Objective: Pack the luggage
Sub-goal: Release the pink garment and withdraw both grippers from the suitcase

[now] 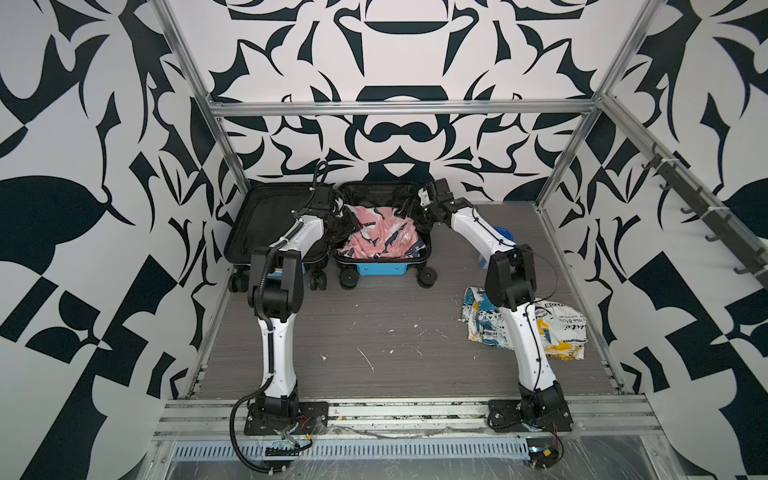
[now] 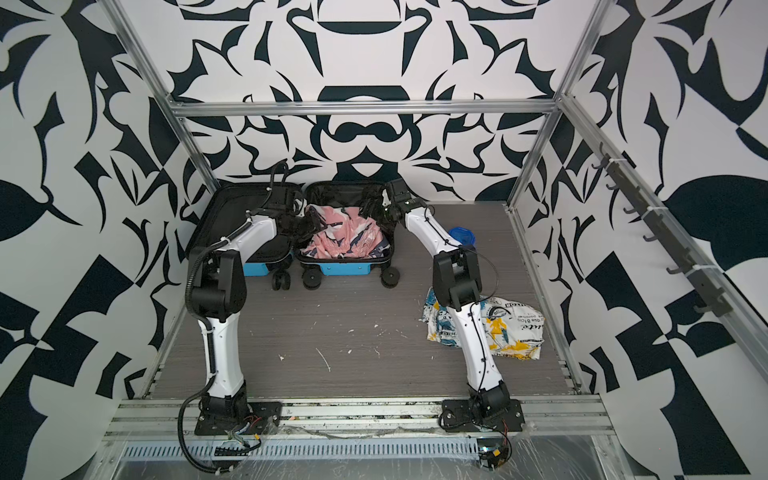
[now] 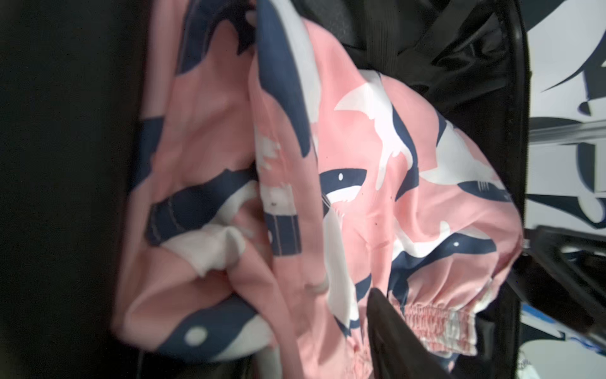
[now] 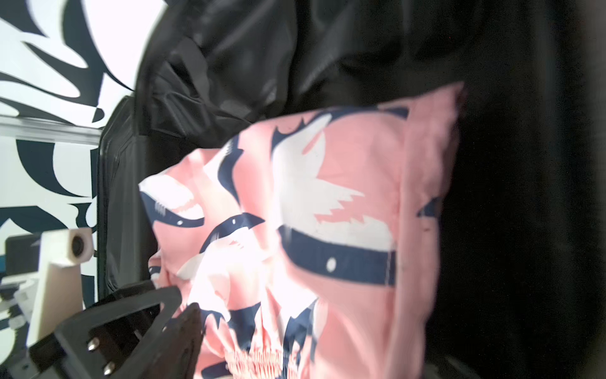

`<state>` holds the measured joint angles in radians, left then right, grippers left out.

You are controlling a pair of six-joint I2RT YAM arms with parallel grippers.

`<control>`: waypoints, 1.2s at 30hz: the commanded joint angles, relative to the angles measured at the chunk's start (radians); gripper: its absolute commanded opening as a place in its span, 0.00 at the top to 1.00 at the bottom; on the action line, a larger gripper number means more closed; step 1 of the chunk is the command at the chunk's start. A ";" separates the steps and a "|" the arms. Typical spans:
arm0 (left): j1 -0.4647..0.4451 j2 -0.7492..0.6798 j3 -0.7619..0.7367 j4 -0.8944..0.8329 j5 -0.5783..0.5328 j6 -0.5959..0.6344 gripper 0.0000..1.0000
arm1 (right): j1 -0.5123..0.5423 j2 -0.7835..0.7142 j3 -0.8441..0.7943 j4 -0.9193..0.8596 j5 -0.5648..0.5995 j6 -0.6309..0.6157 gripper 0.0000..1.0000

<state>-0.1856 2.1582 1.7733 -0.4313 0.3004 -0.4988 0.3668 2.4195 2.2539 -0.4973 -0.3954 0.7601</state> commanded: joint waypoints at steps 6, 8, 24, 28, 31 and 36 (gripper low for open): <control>0.009 -0.142 0.013 -0.067 -0.127 0.011 0.36 | -0.009 -0.166 0.066 -0.121 0.173 -0.070 0.10; 0.009 -0.179 0.001 -0.069 -0.156 0.011 0.36 | -0.012 -0.178 0.093 -0.196 0.240 -0.086 0.10; -0.029 -0.735 -0.455 0.180 -0.149 0.059 0.36 | -0.016 -0.779 -0.510 -0.134 0.362 -0.282 0.16; -0.031 -0.941 -0.684 0.386 -0.054 0.034 0.30 | -0.017 -0.993 -0.763 -0.110 0.397 -0.341 0.11; -0.032 -1.041 -0.791 0.455 0.009 0.004 0.24 | -0.017 -1.112 -0.901 -0.129 0.415 -0.360 0.05; -0.041 -1.133 -0.894 0.417 0.140 -0.026 0.21 | -0.017 -1.231 -1.107 -0.182 0.415 -0.351 0.04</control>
<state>-0.2199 1.0599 0.9306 -0.0498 0.3286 -0.5018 0.3508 1.2243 1.2293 -0.6472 -0.0071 0.4294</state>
